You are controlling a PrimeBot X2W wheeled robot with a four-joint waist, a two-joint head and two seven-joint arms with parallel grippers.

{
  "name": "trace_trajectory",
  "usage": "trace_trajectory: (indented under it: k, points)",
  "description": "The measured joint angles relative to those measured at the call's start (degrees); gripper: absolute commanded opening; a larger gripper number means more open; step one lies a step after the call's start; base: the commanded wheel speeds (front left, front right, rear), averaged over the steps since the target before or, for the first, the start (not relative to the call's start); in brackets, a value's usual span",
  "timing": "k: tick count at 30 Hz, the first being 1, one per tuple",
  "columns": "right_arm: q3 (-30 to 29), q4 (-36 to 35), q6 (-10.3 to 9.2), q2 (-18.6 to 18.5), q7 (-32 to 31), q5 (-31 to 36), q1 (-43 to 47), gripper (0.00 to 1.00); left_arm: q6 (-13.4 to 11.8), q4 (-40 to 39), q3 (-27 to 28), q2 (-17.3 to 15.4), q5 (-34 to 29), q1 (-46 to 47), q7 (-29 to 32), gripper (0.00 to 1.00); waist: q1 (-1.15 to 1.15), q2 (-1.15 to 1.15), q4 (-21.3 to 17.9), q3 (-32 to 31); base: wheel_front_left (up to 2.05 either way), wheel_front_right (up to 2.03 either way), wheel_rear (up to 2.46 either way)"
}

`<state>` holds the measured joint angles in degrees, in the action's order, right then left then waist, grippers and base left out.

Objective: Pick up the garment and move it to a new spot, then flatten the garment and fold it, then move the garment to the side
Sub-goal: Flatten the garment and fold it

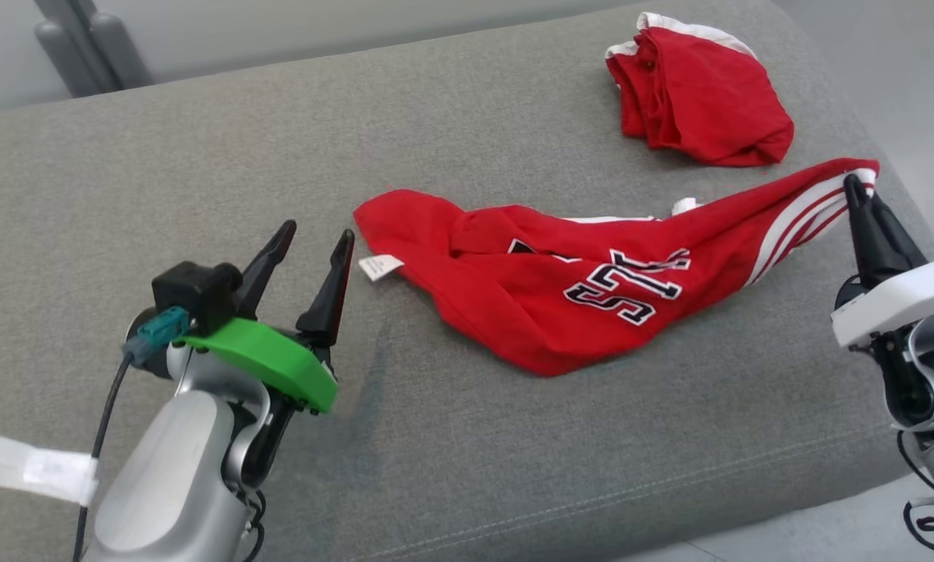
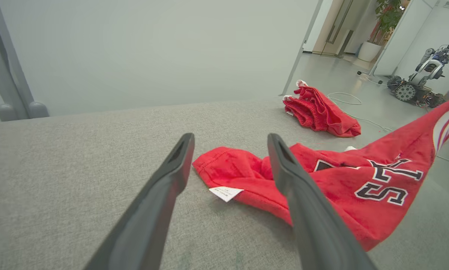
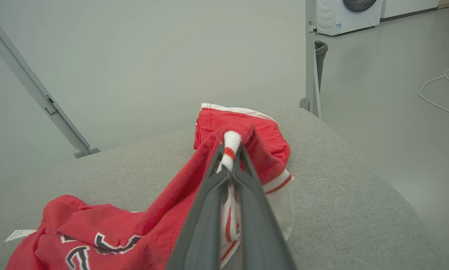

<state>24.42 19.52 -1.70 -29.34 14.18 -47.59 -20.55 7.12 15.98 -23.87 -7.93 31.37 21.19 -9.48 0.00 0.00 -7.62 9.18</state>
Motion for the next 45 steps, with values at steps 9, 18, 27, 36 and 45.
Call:
trace_trajectory:
  k: [9,18,27,36,45]
  points:
    - [0.5,-3.9,0.16,4.4,0.0,1.3,1.4,0.0,0.0,8.7,0.0,-0.7,0.2,7.5,8.2,1.0,0.0,0.0,-4.4,3.7,0.0,0.0,0.0]
    - [-1.4,-6.8,0.6,6.8,0.3,2.8,1.4,0.0,0.0,16.7,0.7,0.1,2.8,14.0,13.0,1.0,0.0,0.0,-7.5,8.0,0.0,0.0,0.0]
    - [-1.5,-8.1,1.19,9.1,0.3,5.4,1.4,0.0,0.0,23.5,1.3,-0.4,2.6,17.9,14.6,1.0,0.0,0.0,-9.3,10.3,0.0,0.0,0.0]
    - [-4.0,-8.4,1.2,9.8,0.3,6.7,1.5,0.0,0.0,26.8,-1.6,1.1,2.9,20.0,15.1,0.0,0.0,0.0,-9.4,10.2,0.0,0.0,0.0]
    - [-6.7,-8.5,2.36,10.1,0.3,8.4,2.3,0.0,0.0,24.8,-3.3,1.7,6.8,22.1,12.9,0.0,0.0,0.0,-7.3,8.6,0.0,0.0,0.0]
